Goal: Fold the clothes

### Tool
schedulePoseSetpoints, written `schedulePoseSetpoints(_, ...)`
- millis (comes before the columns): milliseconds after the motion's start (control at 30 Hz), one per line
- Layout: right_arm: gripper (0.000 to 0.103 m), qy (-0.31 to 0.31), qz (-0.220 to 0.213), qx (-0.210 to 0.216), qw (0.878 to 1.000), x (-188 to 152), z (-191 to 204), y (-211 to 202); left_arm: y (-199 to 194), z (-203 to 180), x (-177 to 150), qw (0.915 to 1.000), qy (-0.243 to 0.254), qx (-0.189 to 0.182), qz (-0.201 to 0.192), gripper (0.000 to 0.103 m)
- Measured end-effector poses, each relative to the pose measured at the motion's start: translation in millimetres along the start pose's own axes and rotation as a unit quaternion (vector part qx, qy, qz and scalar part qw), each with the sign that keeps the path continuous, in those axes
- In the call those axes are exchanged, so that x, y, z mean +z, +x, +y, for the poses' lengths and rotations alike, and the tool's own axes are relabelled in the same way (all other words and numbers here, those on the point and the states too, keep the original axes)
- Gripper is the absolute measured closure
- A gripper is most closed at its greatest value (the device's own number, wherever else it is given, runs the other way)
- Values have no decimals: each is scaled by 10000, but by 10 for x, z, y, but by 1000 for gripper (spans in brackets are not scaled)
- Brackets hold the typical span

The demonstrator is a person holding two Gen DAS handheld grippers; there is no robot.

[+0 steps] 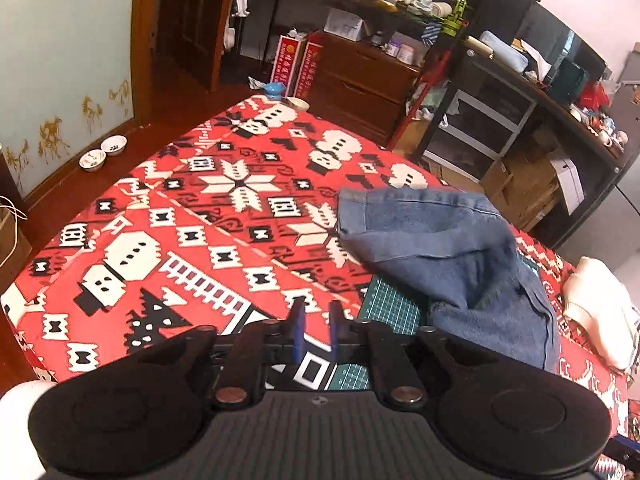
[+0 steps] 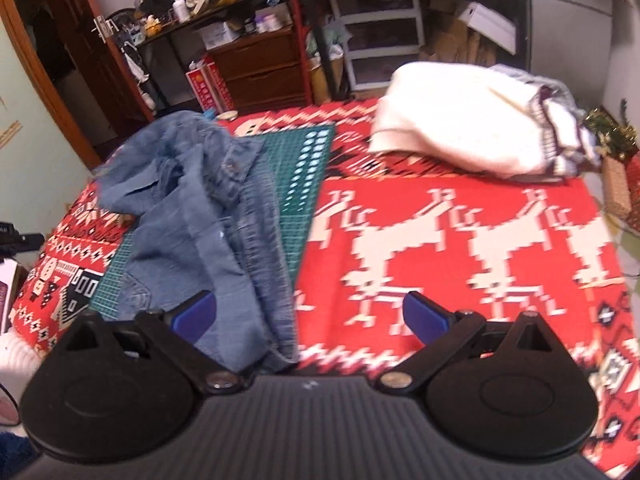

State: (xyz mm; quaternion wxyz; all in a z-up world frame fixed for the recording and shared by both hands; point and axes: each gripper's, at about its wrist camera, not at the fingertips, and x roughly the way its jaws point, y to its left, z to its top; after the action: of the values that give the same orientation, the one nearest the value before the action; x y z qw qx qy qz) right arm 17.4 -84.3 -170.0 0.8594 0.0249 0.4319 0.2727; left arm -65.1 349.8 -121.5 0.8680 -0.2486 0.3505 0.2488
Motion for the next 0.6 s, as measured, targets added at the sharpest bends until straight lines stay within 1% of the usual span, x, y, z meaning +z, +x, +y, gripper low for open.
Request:
schedulePoseSetpoints(67,2,40,75,95,9999,-3,61,88,7,26,-32,9999,8,-109,44,81)
schedulePoseSetpoints(133,2,59,136,218,9997,-10,125,169,13,24,-62,9997,23,-240,94,63)
schedulePoseSetpoints(167,3,68,166,280,9994,-13,158,209,16,23,-77,9995,30,-306,120,59)
schedulePoseSetpoints(200,3,52,185,338,9992,-18,193,245,19,23,-92,9992,37,-372,145,52)
schedulePoseSetpoints(233,3,14,200,388,9990,-22,228,279,37,-77,-118,9992,96,-347,153,46)
schedulePoseSetpoints(300,3,-72,235,495,9985,-27,297,350,55,-125,-158,9991,215,-319,163,40)
schedulePoseSetpoints(367,5,-148,279,623,9976,-30,354,417,80,-162,-197,9988,299,-319,215,37)
schedulePoseSetpoints(433,5,-176,330,704,9968,-26,387,493,118,-189,-236,9985,294,-345,319,30)
schedulePoseSetpoints(500,5,-151,446,707,9964,-35,387,579,170,-203,-275,9981,303,-344,414,25)
schedulePoseSetpoints(600,11,-87,629,721,9954,-58,374,687,186,-246,-335,9975,370,-331,500,17)
